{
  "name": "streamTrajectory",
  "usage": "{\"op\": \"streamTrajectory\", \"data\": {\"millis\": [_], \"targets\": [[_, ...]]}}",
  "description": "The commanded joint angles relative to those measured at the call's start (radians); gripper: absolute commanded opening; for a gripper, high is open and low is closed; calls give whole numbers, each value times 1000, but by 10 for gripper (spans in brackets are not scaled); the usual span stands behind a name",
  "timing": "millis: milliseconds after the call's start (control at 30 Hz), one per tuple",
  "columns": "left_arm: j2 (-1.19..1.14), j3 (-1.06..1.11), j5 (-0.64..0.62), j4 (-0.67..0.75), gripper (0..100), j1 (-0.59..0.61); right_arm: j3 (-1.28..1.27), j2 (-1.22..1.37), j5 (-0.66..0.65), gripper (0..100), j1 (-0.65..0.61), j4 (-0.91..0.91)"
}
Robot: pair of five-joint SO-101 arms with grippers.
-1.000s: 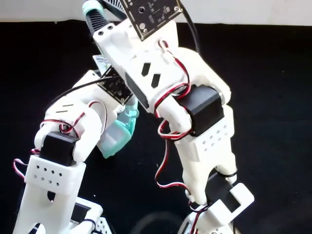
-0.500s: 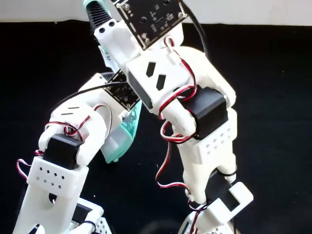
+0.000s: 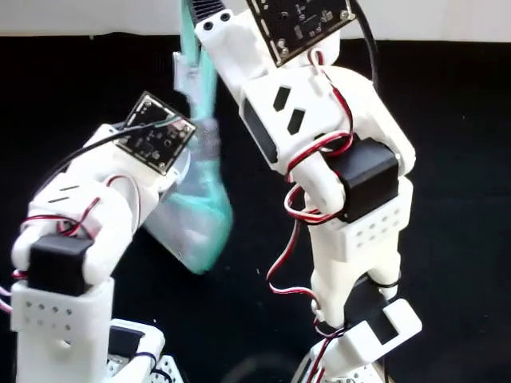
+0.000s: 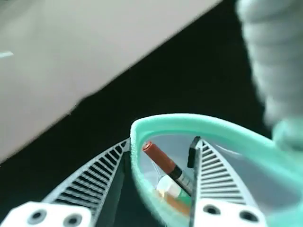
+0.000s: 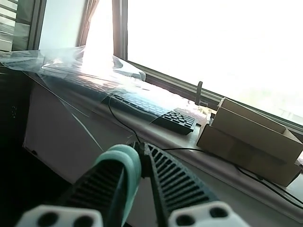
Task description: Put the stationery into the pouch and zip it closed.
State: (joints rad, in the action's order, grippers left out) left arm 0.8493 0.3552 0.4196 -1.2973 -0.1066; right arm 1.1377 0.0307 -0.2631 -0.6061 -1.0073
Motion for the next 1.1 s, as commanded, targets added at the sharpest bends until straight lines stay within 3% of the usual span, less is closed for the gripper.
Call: {"op": "streamTrajectory", "data": {"millis": [0, 333, 533, 733, 933, 1067], "targets": [[-1, -214, 6, -129, 242, 2, 56, 19, -6, 8, 22, 28], [4, -634, 6, -347, 238, 2, 56, 47, -5, 8, -10, 30], [2, -676, 6, -417, 225, 2, 56, 42, -5, 8, -12, 28], [-4, -565, 12, -419, 0, 2, 58, 39, -5, 8, -12, 31], [2, -328, 11, -417, 7, 1, 127, 41, -5, 8, -12, 27], [4, -182, 8, -341, 7, -33, 127, 41, -5, 8, -12, 25]]}}
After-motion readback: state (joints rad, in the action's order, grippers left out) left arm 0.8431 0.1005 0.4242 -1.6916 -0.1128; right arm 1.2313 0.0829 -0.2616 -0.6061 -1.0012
